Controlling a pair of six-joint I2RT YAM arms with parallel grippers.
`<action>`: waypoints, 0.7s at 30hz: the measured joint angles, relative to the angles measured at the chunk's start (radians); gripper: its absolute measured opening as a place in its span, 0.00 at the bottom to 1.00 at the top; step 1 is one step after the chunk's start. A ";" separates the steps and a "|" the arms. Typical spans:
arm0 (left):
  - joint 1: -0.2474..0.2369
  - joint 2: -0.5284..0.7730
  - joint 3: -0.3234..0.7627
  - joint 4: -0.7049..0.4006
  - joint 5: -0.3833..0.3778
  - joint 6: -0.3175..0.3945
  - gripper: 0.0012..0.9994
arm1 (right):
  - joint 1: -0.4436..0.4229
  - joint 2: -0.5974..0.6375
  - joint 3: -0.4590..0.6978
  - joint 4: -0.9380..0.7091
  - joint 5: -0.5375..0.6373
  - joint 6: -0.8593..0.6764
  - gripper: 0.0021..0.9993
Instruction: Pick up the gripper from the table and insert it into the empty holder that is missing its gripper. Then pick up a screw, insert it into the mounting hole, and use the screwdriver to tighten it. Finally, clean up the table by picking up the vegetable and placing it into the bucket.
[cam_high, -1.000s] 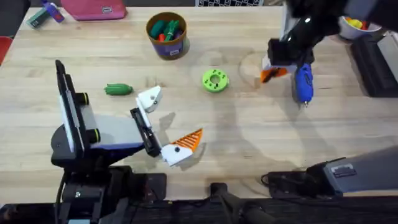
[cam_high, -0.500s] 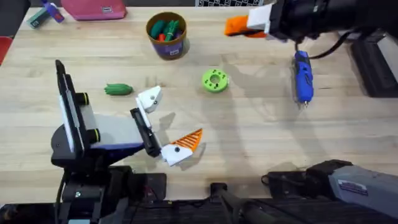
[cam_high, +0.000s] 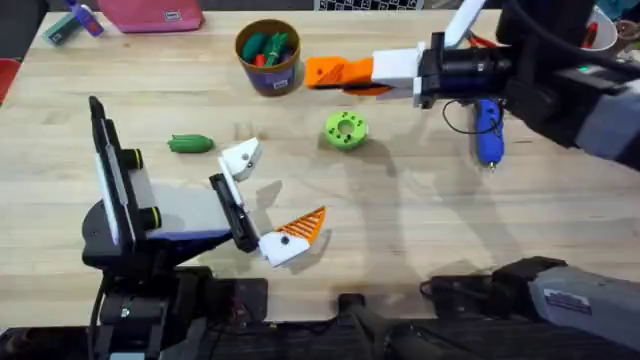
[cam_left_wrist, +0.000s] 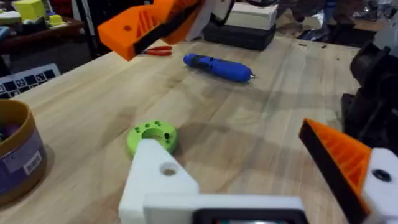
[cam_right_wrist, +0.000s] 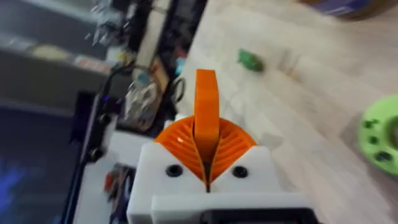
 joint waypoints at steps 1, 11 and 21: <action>0.000 0.000 0.000 0.000 0.000 0.000 0.99 | 0.000 0.016 -0.001 0.026 -0.045 0.002 0.01; 0.000 0.000 0.000 0.000 0.000 0.000 0.99 | 0.000 0.283 -0.002 0.370 -0.458 0.109 0.01; 0.000 0.000 0.000 0.000 0.000 0.000 0.99 | 0.065 0.426 -0.002 0.354 -0.527 0.169 0.01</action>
